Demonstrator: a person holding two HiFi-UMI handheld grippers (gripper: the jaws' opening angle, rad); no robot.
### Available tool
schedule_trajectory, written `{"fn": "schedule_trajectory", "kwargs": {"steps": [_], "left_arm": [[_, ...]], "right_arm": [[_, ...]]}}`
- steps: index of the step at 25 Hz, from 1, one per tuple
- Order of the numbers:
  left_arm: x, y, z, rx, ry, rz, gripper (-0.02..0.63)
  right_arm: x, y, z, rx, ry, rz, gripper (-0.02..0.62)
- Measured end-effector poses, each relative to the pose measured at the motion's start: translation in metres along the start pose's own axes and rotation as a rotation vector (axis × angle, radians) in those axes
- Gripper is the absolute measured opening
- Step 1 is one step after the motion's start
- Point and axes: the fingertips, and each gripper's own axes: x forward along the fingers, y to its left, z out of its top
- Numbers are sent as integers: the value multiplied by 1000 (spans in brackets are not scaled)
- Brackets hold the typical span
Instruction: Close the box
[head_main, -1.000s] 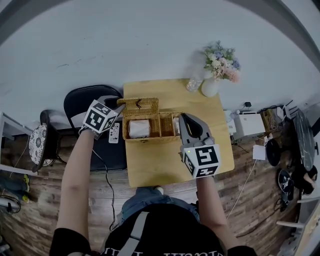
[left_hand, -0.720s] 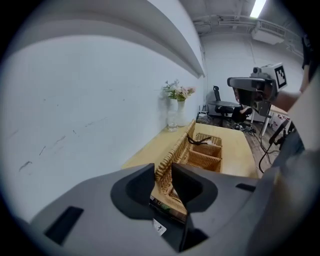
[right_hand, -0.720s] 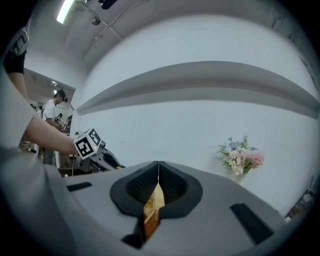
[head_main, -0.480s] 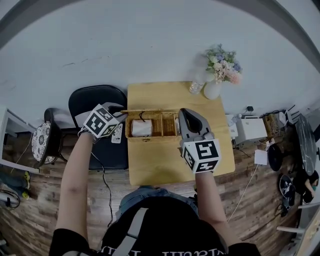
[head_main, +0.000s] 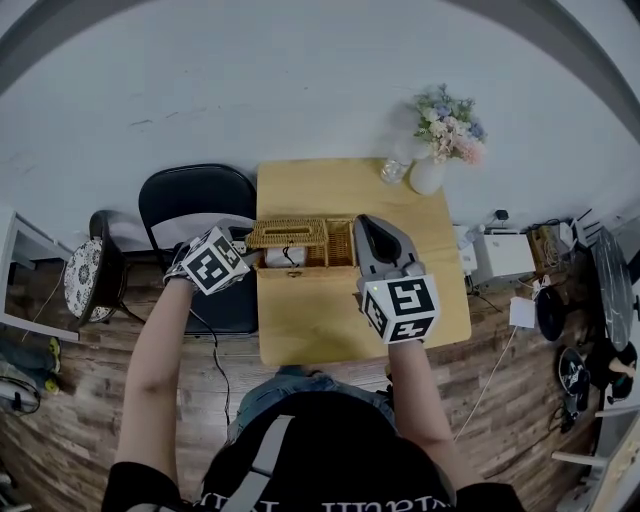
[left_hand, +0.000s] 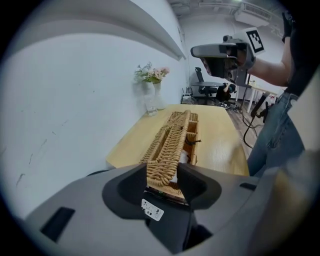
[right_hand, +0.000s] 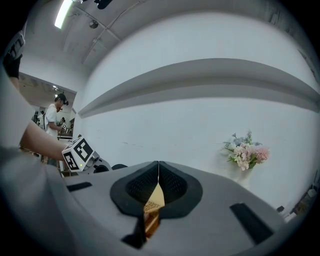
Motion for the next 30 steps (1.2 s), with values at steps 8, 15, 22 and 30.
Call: {"fn": "schedule_trajectory", "kwargs": {"steps": [8, 15, 22, 30], "left_arm": [[13, -25, -19, -11, 55, -14, 202], [21, -34, -28, -52, 63, 15, 202], [18, -51, -32, -94, 48, 35, 202], [-9, -55, -10, -164, -73, 141, 202]], "right_arm": [[-6, 7, -21, 28, 43, 16, 15], [-14, 12, -39, 54, 77, 26, 15], [-22, 12, -46, 58, 75, 39, 15], [-39, 18, -45, 29, 50, 48, 15]]}}
